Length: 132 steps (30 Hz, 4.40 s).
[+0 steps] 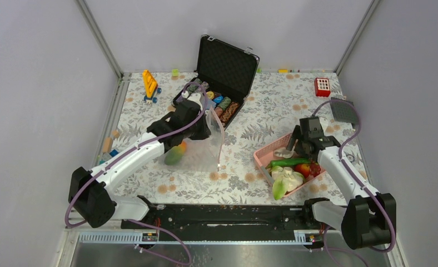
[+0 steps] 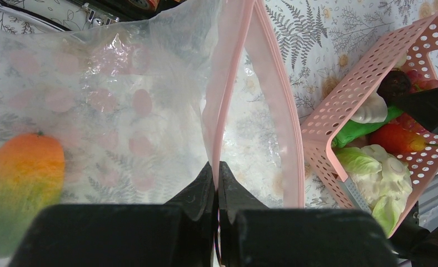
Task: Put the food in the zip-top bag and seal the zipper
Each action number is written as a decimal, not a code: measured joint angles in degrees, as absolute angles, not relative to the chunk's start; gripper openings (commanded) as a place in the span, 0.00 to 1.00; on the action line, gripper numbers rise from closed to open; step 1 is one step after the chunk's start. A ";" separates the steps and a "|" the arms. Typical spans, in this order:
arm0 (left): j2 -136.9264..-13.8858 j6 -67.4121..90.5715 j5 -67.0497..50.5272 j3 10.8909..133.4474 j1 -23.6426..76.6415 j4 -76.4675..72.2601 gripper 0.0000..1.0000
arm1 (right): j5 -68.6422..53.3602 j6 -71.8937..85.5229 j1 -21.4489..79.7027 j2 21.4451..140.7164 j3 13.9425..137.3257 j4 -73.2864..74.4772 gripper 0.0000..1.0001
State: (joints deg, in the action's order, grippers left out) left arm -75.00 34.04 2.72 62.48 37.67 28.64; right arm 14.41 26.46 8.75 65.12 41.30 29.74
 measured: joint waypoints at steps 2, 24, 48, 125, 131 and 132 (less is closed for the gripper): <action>-75.02 34.02 2.72 62.50 37.60 28.64 0.00 | 16.12 27.00 8.69 64.88 41.30 29.85 0.84; -75.11 33.93 2.09 62.52 36.95 28.64 0.00 | 18.35 26.39 8.23 78.98 43.99 26.63 0.64; -75.13 33.95 2.07 62.52 36.73 28.64 0.00 | 21.12 26.61 8.19 71.42 44.07 26.30 0.62; -67.79 34.59 0.36 59.99 35.70 29.23 0.00 | -35.46 38.68 39.31 86.61 67.77 -7.79 0.38; -66.11 34.57 0.80 59.86 35.64 29.23 0.00 | -21.76 35.46 40.03 90.94 71.20 4.29 0.42; -65.91 34.57 1.10 59.86 35.66 29.26 0.00 | -19.88 35.16 40.12 91.66 71.33 6.02 0.44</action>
State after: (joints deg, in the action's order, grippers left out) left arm -65.91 34.57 1.10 59.86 35.66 29.26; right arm -19.88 35.16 40.12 91.66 71.33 6.02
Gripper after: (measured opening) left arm 0.008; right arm 0.558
